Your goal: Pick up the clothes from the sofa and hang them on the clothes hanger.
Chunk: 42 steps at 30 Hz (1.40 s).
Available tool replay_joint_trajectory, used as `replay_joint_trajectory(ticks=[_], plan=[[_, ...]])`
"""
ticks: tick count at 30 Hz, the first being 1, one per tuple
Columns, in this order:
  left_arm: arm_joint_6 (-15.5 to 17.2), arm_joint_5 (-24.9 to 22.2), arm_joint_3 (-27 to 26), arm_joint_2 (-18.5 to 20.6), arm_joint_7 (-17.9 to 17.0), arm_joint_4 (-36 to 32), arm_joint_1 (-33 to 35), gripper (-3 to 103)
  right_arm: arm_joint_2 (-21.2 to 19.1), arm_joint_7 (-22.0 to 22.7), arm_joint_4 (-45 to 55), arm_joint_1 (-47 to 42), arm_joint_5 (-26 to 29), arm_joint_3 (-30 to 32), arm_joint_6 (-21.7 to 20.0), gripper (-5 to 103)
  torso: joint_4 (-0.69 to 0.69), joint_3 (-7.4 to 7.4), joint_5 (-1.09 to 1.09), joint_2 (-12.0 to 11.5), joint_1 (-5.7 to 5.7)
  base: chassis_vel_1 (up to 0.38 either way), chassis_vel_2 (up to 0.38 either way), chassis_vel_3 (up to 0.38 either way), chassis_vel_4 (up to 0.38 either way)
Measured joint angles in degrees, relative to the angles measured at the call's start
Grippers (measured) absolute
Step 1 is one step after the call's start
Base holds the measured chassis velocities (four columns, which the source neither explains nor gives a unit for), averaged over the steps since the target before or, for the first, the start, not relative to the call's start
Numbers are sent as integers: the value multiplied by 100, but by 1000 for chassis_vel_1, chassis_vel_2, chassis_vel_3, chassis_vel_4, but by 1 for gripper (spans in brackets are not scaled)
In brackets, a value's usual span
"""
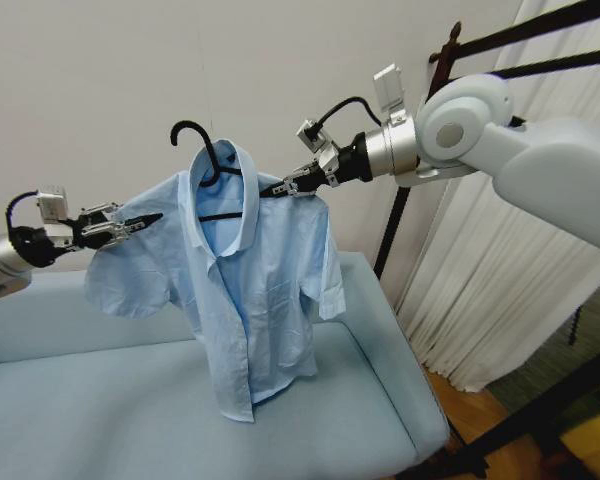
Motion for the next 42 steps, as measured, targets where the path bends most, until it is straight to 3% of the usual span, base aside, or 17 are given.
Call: replay_joint_trajectory(ticks=[1,3,6,9,11,12,14,19,24,25,27,30,33,34,38,39,42], plan=[[0,0,0,0,0,0,0,70,0,0,0,0,0,0,0,2,0,0,0,0,0,0,0,0,0],[28,-58,-2,-43,-341,-114,-37,82,-21,342,67,-148,221,216,14,2,0,0,0,0,0,0,0,0,0],[38,-94,-2,-88,-660,-214,-68,86,-51,643,142,-242,382,365,24,2,-1,0,0,0,0,0,0,0,0],[40,-129,4,-157,-1325,-359,-106,98,-89,1439,293,-395,736,672,-39,2,-1,0,1,0,0,0,0,0,0],[39,-148,4,-203,-1692,-466,-116,100,-91,2073,398,-516,1101,943,-142,2,-1,0,0,0,0,0,0,0,0],[39,-148,4,-203,-1692,-466,-116,100,-91,2073,398,-516,1101,943,-142,2,-1,0,0,0,0,0,0,0,0],[33,-181,-6,-237,-1968,-525,-116,100,-93,2567,474,-648,1370,1171,-181,2,-1,0,0,0,0,0,0,0,0],[9,-196,-91,-284,-2214,-544,-96,100,-165,2750,515,-848,1468,1413,-277,2,0,0,1,0,0,0,0,0,0],[94,-133,-328,-386,-2976,-883,15,100,-189,3487,681,-1196,1698,1991,-336,2,-1,0,0,0,0,0,0,0,0],[94,-133,-328,-386,-2976,-883,15,100,-189,3487,681,-1196,1698,1991,-336,2,-1,0,0,0,0,0,0,0,0],[335,-224,-518,-455,-3454,-1165,84,100,-230,3694,800,-1416,1708,2299,-338,2,0,0,0,0,0,0,0,0,0],[580,-291,-686,-515,-3898,-1422,130,100,-290,3837,924,-1664,1560,2636,-339,2,-1,0,1,0,0,0,0,0,0],[944,-346,-890,-609,-4621,-1774,204,100,-371,4436,1082,-1936,1317,2959,-320,2,-1,0,2,0,0,0,0,0,0],[944,-346,-890,-609,-4621,-1774,204,100,-371,4436,1082,-1936,1317,2959,-320,2,-1,0,2,0,0,0,0,0,0],[1173,-306,-1063,-813,-4935,-2070,304,100,-468,5394,1136,-2095,1175,3099,-221,2,1,0,1,0,0,0,0,0,0],[1173,-306,-1063,-813,-4935,-2070,304,100,-468,5394,1136,-2095,1175,3099,-221,2,1,0,1,0,0,0,0,0,0],[1189,-221,-1023,-920,-4928,-2202,331,100,-500,6225,1013,-2094,1154,3131,-123,2,-2,0,1,0,0,0,0,0,0]])
